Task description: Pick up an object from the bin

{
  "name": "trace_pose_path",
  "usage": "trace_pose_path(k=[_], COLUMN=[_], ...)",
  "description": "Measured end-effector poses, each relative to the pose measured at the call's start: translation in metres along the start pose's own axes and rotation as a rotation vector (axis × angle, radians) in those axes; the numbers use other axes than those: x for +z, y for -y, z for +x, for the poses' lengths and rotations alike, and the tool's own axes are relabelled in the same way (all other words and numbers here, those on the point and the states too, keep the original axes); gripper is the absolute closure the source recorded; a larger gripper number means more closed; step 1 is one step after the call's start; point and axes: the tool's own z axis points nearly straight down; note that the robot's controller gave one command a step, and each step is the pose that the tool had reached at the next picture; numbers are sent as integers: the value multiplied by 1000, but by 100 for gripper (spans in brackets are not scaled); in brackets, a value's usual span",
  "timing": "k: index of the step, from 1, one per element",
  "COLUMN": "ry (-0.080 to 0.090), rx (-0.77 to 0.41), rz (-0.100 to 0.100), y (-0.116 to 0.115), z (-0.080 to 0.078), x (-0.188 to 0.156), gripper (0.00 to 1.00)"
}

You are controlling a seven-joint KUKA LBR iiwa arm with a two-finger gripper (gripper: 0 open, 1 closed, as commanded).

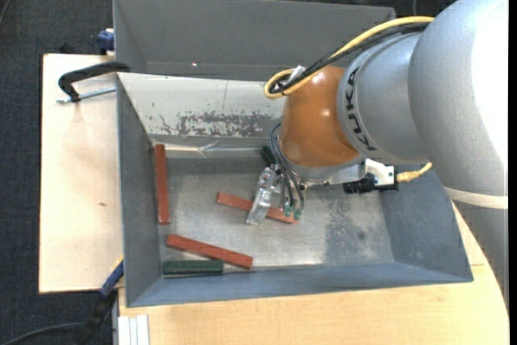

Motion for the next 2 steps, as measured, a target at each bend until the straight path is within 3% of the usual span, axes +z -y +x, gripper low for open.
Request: trace_pose_path(k=[1, 2], ry=[9, 5], rx=[-2, -4], rz=[-3, -2], y=[-2, -4], z=[-3, -4], x=[-97, -128], gripper=[100, 100])
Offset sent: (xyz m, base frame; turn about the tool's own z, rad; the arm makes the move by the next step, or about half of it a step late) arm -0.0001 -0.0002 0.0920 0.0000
